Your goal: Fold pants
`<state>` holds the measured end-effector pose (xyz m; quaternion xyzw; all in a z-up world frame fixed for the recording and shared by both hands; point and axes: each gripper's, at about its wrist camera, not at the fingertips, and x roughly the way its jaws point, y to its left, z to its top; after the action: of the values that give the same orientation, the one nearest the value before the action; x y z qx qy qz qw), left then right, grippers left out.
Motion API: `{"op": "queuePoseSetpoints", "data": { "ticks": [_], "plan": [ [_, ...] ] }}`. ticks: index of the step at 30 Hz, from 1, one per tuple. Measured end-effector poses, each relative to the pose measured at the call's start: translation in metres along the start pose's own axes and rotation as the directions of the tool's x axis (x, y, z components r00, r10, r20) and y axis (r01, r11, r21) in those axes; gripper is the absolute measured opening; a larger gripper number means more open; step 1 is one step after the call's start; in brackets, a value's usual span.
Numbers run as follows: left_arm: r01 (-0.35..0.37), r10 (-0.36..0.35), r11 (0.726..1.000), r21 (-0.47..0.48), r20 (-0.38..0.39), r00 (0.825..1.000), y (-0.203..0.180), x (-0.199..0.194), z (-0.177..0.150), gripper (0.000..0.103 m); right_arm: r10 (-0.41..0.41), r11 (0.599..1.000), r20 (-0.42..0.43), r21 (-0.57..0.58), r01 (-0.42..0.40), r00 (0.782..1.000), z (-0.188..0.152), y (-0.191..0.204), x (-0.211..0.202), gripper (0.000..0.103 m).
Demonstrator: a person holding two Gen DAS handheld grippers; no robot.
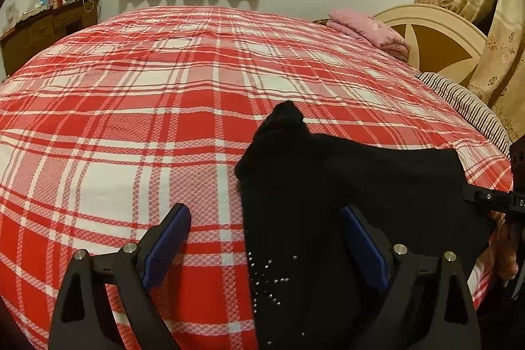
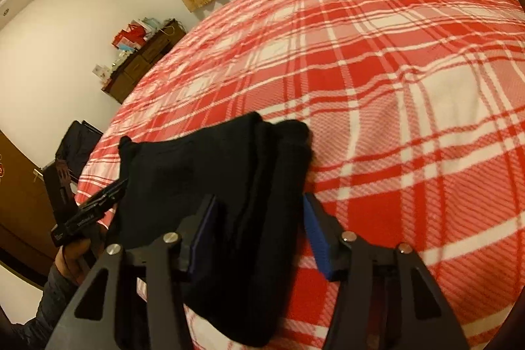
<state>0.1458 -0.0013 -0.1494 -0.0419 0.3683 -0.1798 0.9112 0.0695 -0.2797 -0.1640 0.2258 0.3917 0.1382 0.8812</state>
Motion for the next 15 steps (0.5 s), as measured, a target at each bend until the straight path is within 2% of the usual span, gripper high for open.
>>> {"op": "queuePoseSetpoints", "data": {
  "ticks": [3,4,6,7,9,10,11,12,13,15],
  "plan": [
    [0.02,-0.02,1.0,-0.009,0.0,1.0,0.002,-0.001,0.001,0.093,0.004,1.0,0.019,-0.013,-0.003,1.0,0.003,0.002,0.005,0.058],
    [0.027,-0.027,1.0,-0.007,0.002,1.0,0.002,-0.003,0.0,0.092,0.006,1.0,0.022,-0.003,-0.006,1.0,0.003,0.001,0.004,0.054],
    [0.03,-0.03,1.0,-0.006,0.01,1.0,0.001,-0.006,-0.002,0.085,0.01,1.0,0.025,0.011,-0.01,1.0,0.002,-0.002,0.001,0.047],
    [0.04,-0.04,0.999,-0.009,0.015,0.999,0.001,-0.008,-0.003,0.076,0.019,1.0,0.024,0.016,-0.02,1.0,0.002,-0.004,-0.001,0.042],
    [0.048,-0.048,0.999,-0.01,0.025,0.999,0.0,-0.011,-0.006,0.068,0.053,0.998,0.022,0.029,-0.053,0.998,-0.001,-0.003,-0.002,0.036],
    [0.049,-0.049,0.999,-0.006,0.03,0.998,0.001,-0.012,-0.006,0.059,0.063,0.998,0.023,0.024,-0.063,0.998,-0.002,-0.001,-0.003,0.034],
    [0.063,-0.063,0.998,-0.006,0.037,0.997,0.003,-0.013,-0.007,0.042,0.058,0.998,0.026,0.008,-0.058,0.998,-0.003,0.002,-0.005,0.034],
    [0.108,-0.108,0.994,-0.019,0.027,0.994,0.007,-0.013,-0.006,0.034,0.05,0.999,0.029,-0.006,-0.05,0.998,-0.003,0.005,-0.006,0.033],
    [0.135,-0.134,0.99,-0.044,0.028,0.991,0.011,-0.014,-0.006,0.031,0.046,0.999,0.033,-0.017,-0.046,0.998,-0.003,0.008,-0.007,0.031],
    [0.144,-0.143,0.988,-0.05,0.034,0.989,0.013,-0.015,-0.005,0.024,0.055,0.998,0.046,-0.022,-0.054,0.997,-0.001,0.012,-0.01,0.03]
  ]
}}
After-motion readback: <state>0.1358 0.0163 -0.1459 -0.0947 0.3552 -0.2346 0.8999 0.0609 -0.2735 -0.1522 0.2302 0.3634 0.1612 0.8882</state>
